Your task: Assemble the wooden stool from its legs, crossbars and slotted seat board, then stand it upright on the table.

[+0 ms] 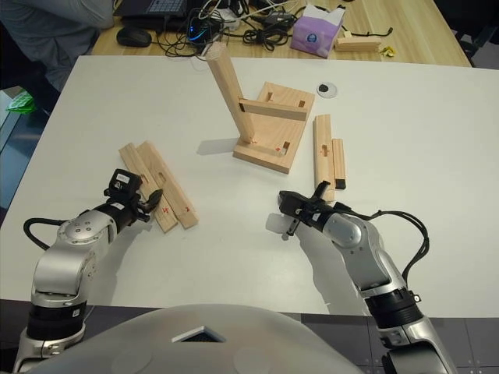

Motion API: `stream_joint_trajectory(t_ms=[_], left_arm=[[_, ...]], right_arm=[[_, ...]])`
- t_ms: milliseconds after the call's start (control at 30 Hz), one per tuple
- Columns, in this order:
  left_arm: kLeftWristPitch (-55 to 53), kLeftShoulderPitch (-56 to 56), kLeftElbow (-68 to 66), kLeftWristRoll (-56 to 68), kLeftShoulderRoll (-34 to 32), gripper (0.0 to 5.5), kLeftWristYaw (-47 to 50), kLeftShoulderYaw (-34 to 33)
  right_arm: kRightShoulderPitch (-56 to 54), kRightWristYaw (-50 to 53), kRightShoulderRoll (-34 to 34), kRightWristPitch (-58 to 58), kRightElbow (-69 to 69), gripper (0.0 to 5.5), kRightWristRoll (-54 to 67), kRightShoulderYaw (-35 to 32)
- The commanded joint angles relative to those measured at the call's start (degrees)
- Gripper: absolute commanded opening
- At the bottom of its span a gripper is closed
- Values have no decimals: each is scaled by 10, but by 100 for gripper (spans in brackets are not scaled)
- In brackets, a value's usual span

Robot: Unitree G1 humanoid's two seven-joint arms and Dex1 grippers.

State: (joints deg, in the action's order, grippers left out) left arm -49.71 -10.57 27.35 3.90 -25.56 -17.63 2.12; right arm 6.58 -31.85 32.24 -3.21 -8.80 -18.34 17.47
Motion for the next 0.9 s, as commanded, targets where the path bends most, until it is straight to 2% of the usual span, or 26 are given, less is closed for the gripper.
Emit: stream_joint_trajectory(t_ms=[33,333,500,633,700,767,900], left_arm=[[16,-15,-67,-18,-41,260,-13,-5],[86,36,-153,-35,-116,260,-78,25],[177,61,-241,-60,-236,260,-168,18],[263,87,-308,-92,-297,260,-215,31],[275,116,-324,-93,-288,260,-208,22],[247,144,-325,-74,-249,260,-182,-4],[143,164,-282,-8,-168,316,-131,-76]], right_arm=[[1,4,-4,-4,-3,0,-6,3],[-6,15,-18,-6,5,0,-15,11],[12,33,-27,-14,-3,0,-23,11],[21,44,-33,-20,-7,0,-26,12],[18,48,-35,-19,-3,0,-27,13],[14,50,-37,-15,2,0,-29,15],[9,52,-36,-8,10,0,-30,16]])
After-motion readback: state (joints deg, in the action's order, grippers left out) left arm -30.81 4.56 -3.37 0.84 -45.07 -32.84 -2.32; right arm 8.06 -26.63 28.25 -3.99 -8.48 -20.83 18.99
